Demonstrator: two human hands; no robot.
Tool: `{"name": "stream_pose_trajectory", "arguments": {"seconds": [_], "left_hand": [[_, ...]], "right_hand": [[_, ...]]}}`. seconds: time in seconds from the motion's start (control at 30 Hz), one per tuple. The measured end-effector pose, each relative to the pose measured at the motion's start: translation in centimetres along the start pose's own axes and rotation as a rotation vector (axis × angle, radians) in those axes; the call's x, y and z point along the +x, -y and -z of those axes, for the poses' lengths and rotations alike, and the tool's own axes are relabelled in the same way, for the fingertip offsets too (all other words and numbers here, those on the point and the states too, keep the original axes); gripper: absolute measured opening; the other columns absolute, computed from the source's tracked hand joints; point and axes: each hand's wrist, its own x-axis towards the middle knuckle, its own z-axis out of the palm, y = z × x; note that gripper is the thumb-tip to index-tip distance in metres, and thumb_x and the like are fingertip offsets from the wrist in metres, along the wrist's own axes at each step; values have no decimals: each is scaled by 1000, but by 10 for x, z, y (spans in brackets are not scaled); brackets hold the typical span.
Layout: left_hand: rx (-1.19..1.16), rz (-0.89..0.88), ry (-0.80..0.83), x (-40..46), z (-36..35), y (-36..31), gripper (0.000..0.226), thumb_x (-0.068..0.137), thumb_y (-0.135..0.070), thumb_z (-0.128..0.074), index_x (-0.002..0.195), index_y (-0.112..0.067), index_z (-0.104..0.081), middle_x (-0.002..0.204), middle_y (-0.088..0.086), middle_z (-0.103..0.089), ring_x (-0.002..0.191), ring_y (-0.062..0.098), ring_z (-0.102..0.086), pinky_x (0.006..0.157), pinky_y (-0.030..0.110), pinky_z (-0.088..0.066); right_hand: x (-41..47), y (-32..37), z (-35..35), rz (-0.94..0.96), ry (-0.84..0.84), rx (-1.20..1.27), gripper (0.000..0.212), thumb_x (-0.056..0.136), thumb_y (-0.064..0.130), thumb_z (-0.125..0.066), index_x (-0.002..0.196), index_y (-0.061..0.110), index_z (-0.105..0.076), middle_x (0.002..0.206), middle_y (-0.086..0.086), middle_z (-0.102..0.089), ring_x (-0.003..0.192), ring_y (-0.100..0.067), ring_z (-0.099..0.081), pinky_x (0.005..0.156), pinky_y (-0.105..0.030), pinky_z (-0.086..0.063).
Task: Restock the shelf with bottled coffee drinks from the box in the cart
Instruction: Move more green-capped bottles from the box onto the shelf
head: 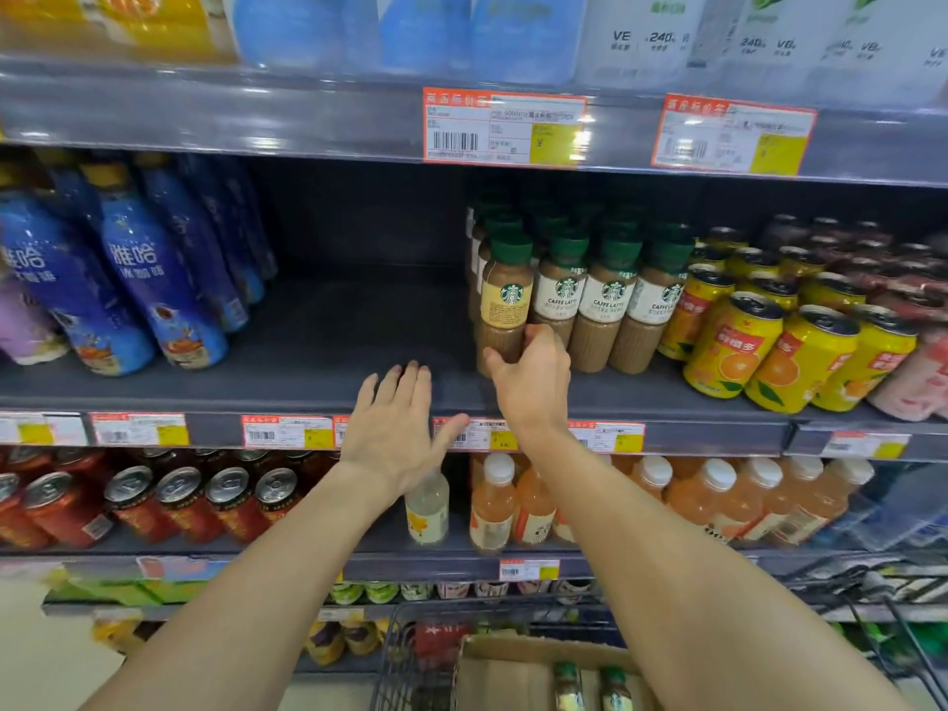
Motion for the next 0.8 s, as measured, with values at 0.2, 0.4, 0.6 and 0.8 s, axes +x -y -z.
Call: {"name": "stream_pose_trajectory", "arguments": {"seconds": [0.2, 0.4, 0.6, 0.8], "left_hand": [[6, -1, 2, 0, 0, 1, 84, 91, -68, -16, 152, -10, -16, 159, 7, -20, 147, 23, -14, 120, 41, -10], [-35, -8, 50, 2, 3, 1, 87, 90, -70, -21, 152, -10, -12, 160, 7, -15, 148, 23, -10, 120, 43, -9], [-39, -10, 128, 6, 7, 1, 95, 86, -77, -22, 153, -11, -8, 161, 6, -11, 148, 25, -7, 120, 45, -11], [-35, -21, 177, 5, 13, 1, 99, 83, -80, -23, 153, -12, -6, 162, 7, -8, 148, 26, -5, 120, 45, -9]], "right_hand": [[1, 5, -8, 7, -30, -46, 38, 88, 22, -70, 119, 4, -57, 118, -12, -58, 110, -32, -57, 90, -38, -44], [-1, 10, -9, -12, -45, -86, 37, 91, 20, -65, 122, 4, -54, 126, -12, -52, 116, -32, -53, 95, -39, -42], [-2, 13, -12, -24, -50, -122, 36, 93, 21, -63, 123, 3, -53, 126, -14, -51, 114, -34, -54, 92, -38, -43], [-2, 18, -16, -56, -53, -123, 32, 93, 20, -63, 118, 2, -55, 123, -15, -51, 111, -37, -55, 90, -39, -44]]}}
